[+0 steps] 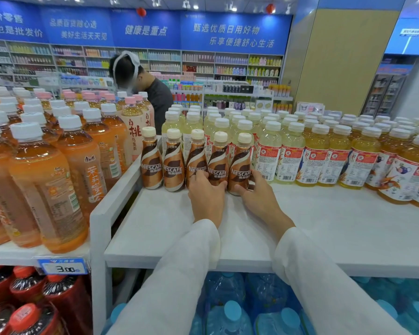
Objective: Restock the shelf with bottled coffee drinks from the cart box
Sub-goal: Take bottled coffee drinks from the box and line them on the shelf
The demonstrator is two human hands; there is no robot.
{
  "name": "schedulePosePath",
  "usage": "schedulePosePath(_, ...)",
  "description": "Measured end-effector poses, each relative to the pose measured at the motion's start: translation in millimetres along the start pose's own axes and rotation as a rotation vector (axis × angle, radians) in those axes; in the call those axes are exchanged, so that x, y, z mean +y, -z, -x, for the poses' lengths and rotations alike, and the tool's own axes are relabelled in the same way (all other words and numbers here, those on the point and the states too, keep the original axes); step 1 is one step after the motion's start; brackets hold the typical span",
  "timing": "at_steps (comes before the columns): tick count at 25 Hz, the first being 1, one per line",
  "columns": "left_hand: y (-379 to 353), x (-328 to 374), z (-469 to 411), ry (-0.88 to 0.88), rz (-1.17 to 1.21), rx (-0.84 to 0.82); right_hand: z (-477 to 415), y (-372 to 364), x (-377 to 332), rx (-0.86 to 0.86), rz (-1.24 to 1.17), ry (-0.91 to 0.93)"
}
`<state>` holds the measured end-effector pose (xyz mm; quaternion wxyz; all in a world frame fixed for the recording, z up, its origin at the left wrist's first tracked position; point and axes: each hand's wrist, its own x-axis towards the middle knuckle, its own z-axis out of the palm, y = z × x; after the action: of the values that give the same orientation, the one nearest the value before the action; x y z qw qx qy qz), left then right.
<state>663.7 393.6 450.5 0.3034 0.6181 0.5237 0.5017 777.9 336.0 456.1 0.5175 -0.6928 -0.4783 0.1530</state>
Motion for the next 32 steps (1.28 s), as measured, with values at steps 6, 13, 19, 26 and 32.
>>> schedulePosePath(6,0,-2,0,-0.017,0.019,-0.009,1,-3,0,0.002,0.005,0.002)
schedulePosePath(13,4,-1,1,-0.036,0.011,-0.023,3,1,-6,-0.016,-0.006,-0.031)
schedulePosePath(19,14,-4,3,-0.035,0.016,-0.055,16,3,-23,0.002,0.128,-0.061)
schedulePosePath(26,73,-29,-16,-0.02,-0.061,-0.003,16,-10,-97,0.055,0.38,0.142)
schedulePosePath(32,98,-43,-38,-0.023,-0.089,-0.014,-29,-35,-151,-0.084,0.515,0.326)
